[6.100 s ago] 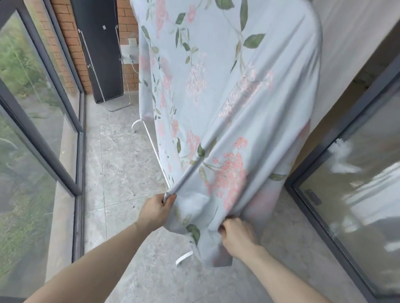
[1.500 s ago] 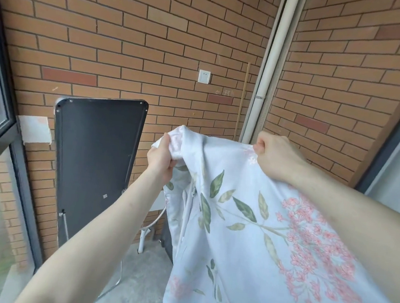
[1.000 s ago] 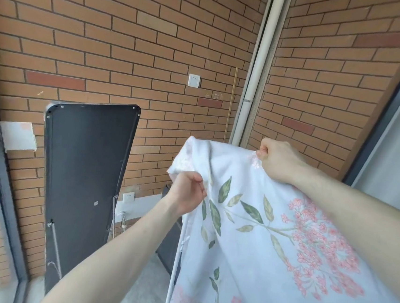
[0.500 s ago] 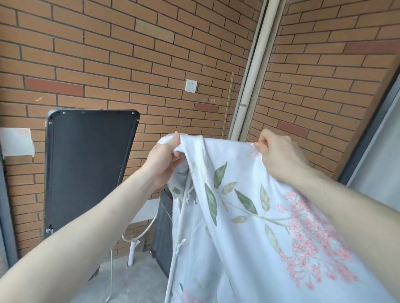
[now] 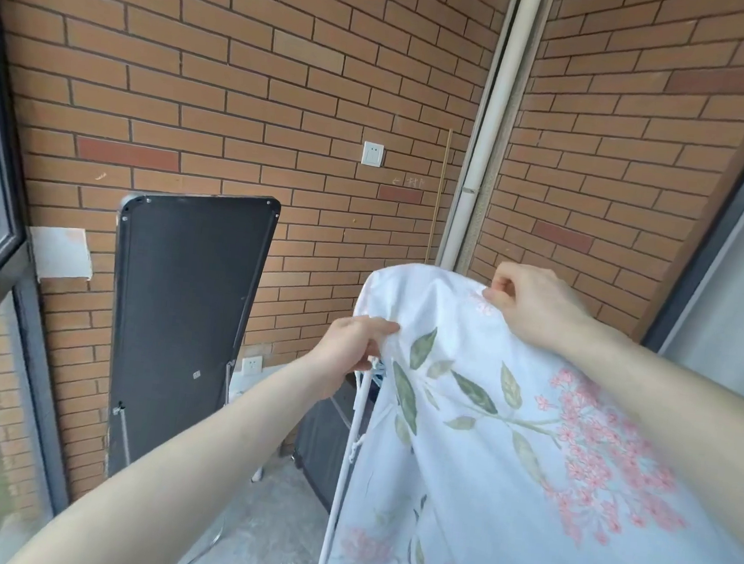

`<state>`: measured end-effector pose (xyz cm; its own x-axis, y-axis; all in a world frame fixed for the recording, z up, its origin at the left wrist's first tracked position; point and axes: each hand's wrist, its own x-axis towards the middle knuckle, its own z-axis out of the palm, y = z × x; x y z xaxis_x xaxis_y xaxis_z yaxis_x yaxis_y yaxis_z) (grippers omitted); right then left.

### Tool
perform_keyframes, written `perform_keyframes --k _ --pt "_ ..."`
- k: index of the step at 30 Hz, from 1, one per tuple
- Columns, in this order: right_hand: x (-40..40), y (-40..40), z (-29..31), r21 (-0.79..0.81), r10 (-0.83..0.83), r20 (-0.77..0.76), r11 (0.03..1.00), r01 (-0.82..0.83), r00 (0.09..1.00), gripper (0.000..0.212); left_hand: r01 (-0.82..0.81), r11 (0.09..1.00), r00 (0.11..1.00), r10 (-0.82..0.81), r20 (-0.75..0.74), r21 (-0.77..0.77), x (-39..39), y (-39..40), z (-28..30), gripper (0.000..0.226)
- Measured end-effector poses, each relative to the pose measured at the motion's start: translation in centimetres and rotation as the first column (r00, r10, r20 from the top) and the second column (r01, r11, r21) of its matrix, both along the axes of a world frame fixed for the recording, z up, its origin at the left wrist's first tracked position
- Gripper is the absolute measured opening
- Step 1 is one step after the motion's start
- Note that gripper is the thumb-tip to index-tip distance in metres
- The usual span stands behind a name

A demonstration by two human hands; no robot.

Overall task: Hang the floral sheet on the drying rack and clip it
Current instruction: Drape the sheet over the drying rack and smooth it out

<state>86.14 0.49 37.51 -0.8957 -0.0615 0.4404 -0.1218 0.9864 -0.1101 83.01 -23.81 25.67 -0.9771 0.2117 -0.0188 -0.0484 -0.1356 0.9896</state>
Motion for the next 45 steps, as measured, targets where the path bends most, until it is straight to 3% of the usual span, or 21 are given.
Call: perform_keyframes --k 2,4,6,8,11,14,18,20,24,30,33,38,40,42,43,45 --pt "0.3 0.2 -0.2 -0.011 0.003 0.011 1.0 -0.003 1.0 0.022 0.042 0.963 0.999 -0.045 0.007 0.265 0.2 -0.6 0.6 0.035" --pt "0.5 0.4 -0.4 -0.025 0.025 0.019 0.999 -0.024 1.0 0.019 0.117 0.842 0.989 -0.144 0.011 0.526 0.6 -1.1 1.5 0.04" --pt "0.7 0.5 -0.6 -0.029 0.058 0.025 0.998 -0.058 0.998 0.016 0.174 0.768 0.976 -0.216 -0.005 0.616 0.8 -1.2 2.9 0.04" --pt "0.7 0.7 -0.5 -0.032 0.084 0.015 0.996 -0.084 0.996 0.017 0.18 0.798 0.972 -0.234 0.021 0.576 0.2 -0.7 4.2 0.054" --pt "1.2 0.6 -0.6 -0.032 0.1 -0.006 0.994 -0.101 0.995 0.018 0.152 0.921 0.962 -0.221 0.161 0.358 -1.2 0.2 5.4 0.079" --pt "1.6 0.5 -0.9 -0.032 0.097 -0.033 0.995 -0.098 0.995 0.019 0.075 0.978 0.971 -0.116 0.208 0.195 -2.5 1.1 6.2 0.066" --pt "2.0 0.3 -0.5 -0.054 0.088 -0.039 0.994 -0.09 0.995 0.018 -0.084 0.933 0.994 0.055 0.09 0.351 -3.3 1.3 7.8 0.056" --pt "2.2 -0.1 -0.5 -0.048 0.098 -0.047 0.994 -0.1 0.994 0.018 -0.056 0.875 0.998 0.051 0.023 0.48 -3.1 0.7 7.8 0.06" --pt "2.4 -0.7 -0.5 -0.034 0.118 -0.04 0.992 -0.119 0.992 0.017 -0.026 0.785 0.999 0.05 -0.021 0.619 -2.0 -1.4 5.2 0.044" --pt "3.0 -1.3 -0.3 0.083 0.055 0.039 0.995 -0.058 0.998 0.027 -0.235 0.775 0.954 0.298 -0.012 0.587 -1.1 -4.6 0.8 0.036" --pt "3.4 -2.1 -0.1 0.088 0.054 0.07 0.994 -0.06 0.996 0.031 -0.306 0.773 0.939 0.34 0.046 0.556 -0.1 -5.4 -1.1 0.036" --pt "3.2 -2.1 -0.7 0.099 0.066 0.091 0.992 -0.075 0.994 0.02 -0.277 0.76 0.944 0.1 0.316 0.588 1.6 -2.6 -7.8 0.024" --pt "3.0 -1.6 -0.8 0.088 0.063 0.077 0.994 -0.069 0.995 0.021 -0.23 0.822 0.923 0.014 0.385 0.52 1.2 -1.2 -9.7 0.018" --pt "2.8 -1.2 -1.0 0.092 0.061 0.059 0.993 -0.067 0.996 0.023 -0.063 0.921 0.933 -0.082 0.35 0.385 0.3 0.3 -10.2 0.024" --pt "2.8 -0.9 -1.1 0.092 0.054 0.053 0.994 -0.059 0.997 0.023 0.032 0.934 0.939 -0.15 0.31 0.357 -0.1 1.0 -9.7 0.032" --pt "2.6 -0.8 -1.2 0.095 0.041 0.049 0.994 -0.046 0.998 0.023 0.139 0.888 0.939 -0.259 0.228 0.438 -0.5 1.8 -7.8 0.049"
